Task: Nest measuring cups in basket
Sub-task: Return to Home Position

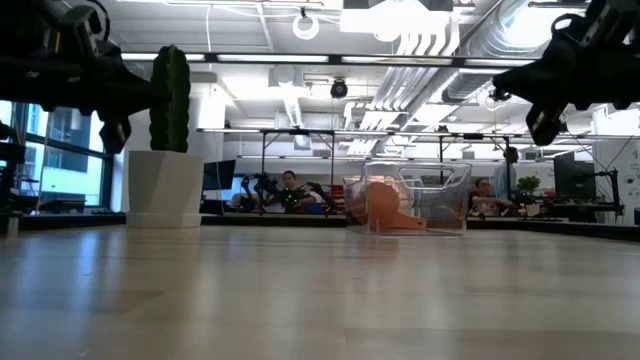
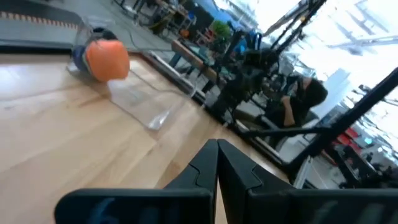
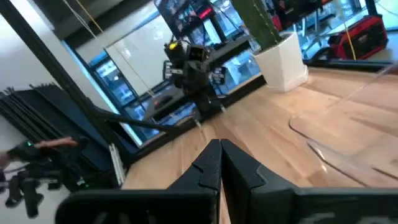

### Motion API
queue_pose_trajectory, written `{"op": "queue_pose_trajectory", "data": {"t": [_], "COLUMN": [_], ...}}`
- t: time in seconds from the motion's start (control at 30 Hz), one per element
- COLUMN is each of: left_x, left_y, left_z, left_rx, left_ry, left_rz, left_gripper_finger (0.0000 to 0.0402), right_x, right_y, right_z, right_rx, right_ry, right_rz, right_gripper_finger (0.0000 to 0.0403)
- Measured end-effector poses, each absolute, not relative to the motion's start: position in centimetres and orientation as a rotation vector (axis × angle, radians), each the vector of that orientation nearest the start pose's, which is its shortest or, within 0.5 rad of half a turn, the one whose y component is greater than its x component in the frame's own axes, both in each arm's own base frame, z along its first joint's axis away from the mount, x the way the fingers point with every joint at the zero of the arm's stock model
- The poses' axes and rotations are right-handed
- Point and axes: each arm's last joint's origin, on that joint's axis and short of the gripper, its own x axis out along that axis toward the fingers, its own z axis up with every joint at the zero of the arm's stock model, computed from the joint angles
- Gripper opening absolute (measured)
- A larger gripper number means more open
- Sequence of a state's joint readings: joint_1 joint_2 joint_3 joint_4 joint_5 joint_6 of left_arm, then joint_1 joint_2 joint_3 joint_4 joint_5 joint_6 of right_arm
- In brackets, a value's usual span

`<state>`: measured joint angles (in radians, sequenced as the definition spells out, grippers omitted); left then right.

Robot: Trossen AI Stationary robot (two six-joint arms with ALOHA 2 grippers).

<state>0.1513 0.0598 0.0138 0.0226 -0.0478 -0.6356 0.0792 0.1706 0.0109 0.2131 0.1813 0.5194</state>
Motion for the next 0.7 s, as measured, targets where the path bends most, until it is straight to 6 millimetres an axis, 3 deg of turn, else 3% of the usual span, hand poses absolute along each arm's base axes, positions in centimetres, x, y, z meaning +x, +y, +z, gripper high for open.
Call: {"op": "queue_pose_trajectory", "data": {"t": [0.37, 0.7], "left_x": [9.6, 9.6], "left_y": [1.5, 1.5], "left_z": [16.9, 16.9], "left_rx": [-0.632, -0.632], "left_ry": [-0.078, -0.078], "left_rz": [0.168, 0.167], "left_gripper_finger": [0.0000, 0.0000], "right_x": [8.8, 9.9], "right_y": [-0.4, -0.1], "right_z": [17.3, 16.8], "right_rx": [0.396, 0.304], "right_ry": [0.147, -0.025], "right_rz": [-0.156, -0.102], "right_gripper_finger": [0.0000, 0.0000]}}
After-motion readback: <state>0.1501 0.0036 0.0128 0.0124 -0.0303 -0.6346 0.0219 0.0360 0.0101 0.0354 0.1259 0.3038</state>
